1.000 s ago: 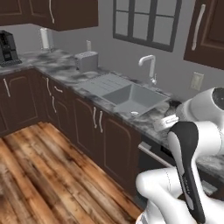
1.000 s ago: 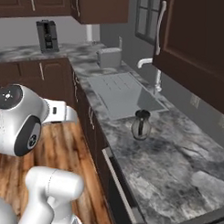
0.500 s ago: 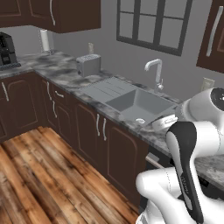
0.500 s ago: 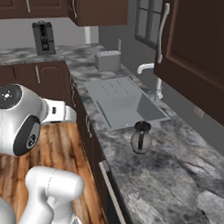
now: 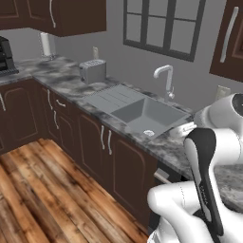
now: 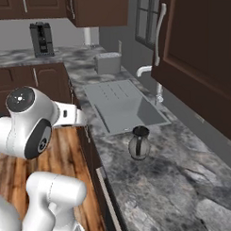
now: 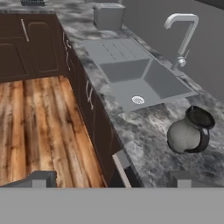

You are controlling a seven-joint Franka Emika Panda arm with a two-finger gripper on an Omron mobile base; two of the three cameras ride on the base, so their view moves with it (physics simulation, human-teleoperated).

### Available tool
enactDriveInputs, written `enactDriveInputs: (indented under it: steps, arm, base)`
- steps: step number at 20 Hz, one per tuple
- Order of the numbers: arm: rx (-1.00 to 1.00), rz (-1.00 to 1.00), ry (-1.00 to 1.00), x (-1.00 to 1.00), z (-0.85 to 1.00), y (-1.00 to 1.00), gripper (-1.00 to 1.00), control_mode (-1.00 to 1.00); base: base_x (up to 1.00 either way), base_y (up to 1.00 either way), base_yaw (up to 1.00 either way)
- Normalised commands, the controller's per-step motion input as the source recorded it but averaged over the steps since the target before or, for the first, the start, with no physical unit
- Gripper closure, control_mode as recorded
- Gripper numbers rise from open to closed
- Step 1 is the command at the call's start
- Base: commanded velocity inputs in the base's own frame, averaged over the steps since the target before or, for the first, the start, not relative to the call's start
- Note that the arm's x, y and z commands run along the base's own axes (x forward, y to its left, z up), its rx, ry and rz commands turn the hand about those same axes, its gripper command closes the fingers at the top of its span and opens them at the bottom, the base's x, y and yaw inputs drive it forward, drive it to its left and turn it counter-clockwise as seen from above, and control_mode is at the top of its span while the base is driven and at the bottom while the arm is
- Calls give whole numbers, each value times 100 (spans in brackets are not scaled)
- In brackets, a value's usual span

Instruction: Move the water bottle and hotdog bun from the top shelf to the second highest shelf to make space. Then, place the pitcher from the counter on the cleared top shelf.

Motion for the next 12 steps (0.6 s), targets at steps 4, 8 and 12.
enactDriveInputs:
  steps: [4,8,12]
  arm:
    - [0,-4,0,30,-7,-46,-100,-100]
    - [0,-9,1,20,-9,-56,-100,-100]
    - [0,-15,5,12,-13,-64,-100,-100]
  base:
    - [0,0,0]
    - [0,0,0]
    - [0,0,0]
